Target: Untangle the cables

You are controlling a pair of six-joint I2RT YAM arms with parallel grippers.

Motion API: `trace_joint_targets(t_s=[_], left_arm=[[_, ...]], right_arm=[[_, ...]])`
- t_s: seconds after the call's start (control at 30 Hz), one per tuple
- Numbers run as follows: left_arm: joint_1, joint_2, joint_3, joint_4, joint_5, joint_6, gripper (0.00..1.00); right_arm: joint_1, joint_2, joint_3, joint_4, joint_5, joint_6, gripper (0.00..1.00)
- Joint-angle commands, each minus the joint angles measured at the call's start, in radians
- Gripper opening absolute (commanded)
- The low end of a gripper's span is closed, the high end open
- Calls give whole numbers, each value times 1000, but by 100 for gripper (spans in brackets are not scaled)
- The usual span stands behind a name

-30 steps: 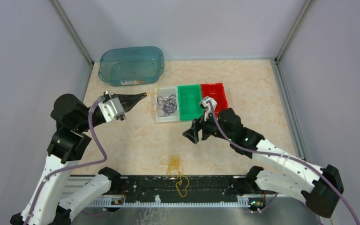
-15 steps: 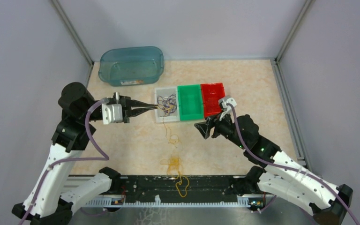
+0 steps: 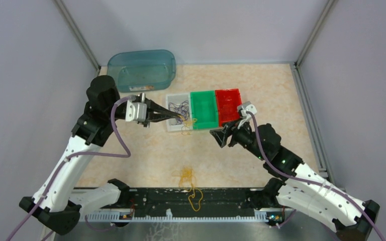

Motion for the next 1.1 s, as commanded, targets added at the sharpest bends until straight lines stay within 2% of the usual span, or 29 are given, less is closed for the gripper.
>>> trace_joint_targets(t_s=[0.0, 0.3, 0.57, 0.8, 1.07], left_arm=[[-30, 19, 47, -6, 31, 42, 8], [-69, 78, 73, -1, -30, 55, 6], [-77, 145, 17, 214, -243, 12, 3], [-75, 278, -5, 236, -357, 154, 2], [-69, 484, 38, 268, -492, 310, 0]], right_arm=[[-5, 3, 58, 79, -70, -29, 64], [-5, 19, 65, 121, -58, -30, 68], [-5, 44, 55, 61, 235, -17, 66], [-6, 38, 35, 0, 433, 43, 64], [-7, -26, 7, -25, 491, 76, 61]])
